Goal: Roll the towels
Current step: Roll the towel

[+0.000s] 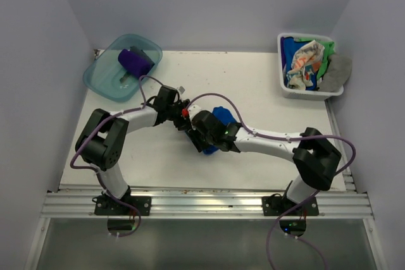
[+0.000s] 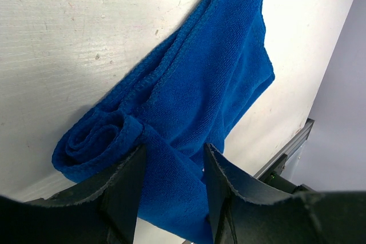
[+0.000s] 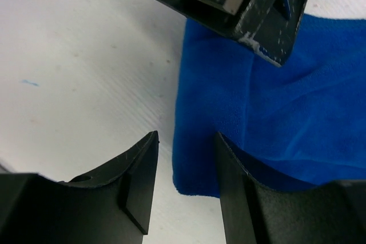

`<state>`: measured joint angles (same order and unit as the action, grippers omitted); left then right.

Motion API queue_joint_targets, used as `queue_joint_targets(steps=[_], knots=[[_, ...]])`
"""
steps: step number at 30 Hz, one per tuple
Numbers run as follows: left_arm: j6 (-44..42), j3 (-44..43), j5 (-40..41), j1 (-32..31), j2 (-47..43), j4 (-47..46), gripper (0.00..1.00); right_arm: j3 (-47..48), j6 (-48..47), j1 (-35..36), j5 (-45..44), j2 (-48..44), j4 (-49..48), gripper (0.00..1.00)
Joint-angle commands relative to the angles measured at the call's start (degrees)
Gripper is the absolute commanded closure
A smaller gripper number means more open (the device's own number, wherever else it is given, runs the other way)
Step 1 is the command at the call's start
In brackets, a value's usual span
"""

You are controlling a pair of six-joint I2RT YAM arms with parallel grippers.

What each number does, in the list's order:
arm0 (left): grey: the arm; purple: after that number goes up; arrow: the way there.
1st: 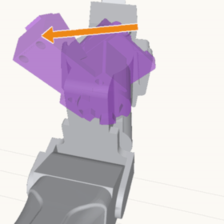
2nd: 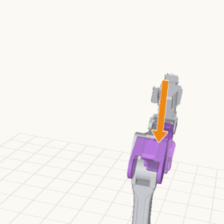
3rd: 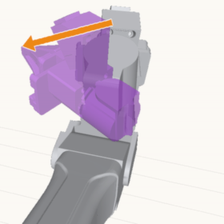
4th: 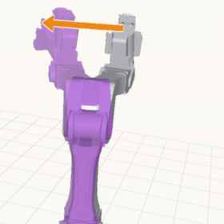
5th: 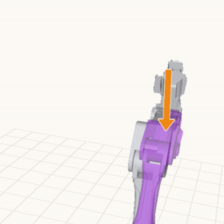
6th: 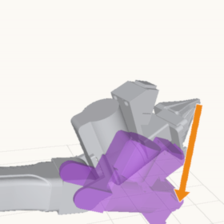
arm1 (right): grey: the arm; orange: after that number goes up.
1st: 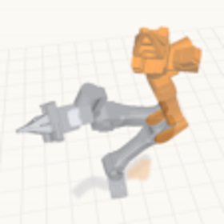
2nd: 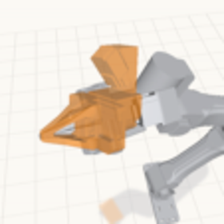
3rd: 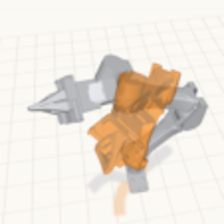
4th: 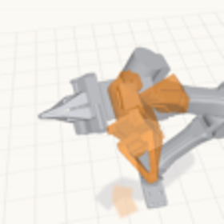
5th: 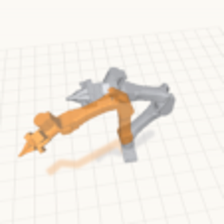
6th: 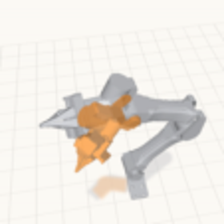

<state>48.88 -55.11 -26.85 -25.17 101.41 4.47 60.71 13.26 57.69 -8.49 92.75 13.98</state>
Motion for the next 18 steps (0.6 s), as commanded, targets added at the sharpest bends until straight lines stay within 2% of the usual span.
queue_joint_targets(steps=[1, 8, 13, 17, 18], knots=[[-1.60, -0.87, 1.71, -0.58, 1.78, 2.56, 0.51, 0.91, -2.80, -0.12, -6.27, 1.55, 1.14, 0.53], [-2.04, -1.66, 1.71, -0.58, 2.13, 3.09, 0.51, -0.68, -2.71, -0.12, -10.93, 4.01, 1.14, 0.51], [-2.39, -2.28, 1.71, -0.58, 2.39, 3.53, 0.51, -2.69, -0.87, -0.12, -10.06, 5.60, -0.44, 0.42], [-2.30, -2.89, 1.71, -0.58, 2.48, 3.79, 0.51, -4.72, 1.15, -0.12, -9.26, 6.56, -2.02, 0.44], [-2.21, -3.24, 1.71, -0.58, 2.57, 3.88, 0.51, -5.77, 1.59, -0.12, -9.35, 6.83, -2.37, 0.47]])
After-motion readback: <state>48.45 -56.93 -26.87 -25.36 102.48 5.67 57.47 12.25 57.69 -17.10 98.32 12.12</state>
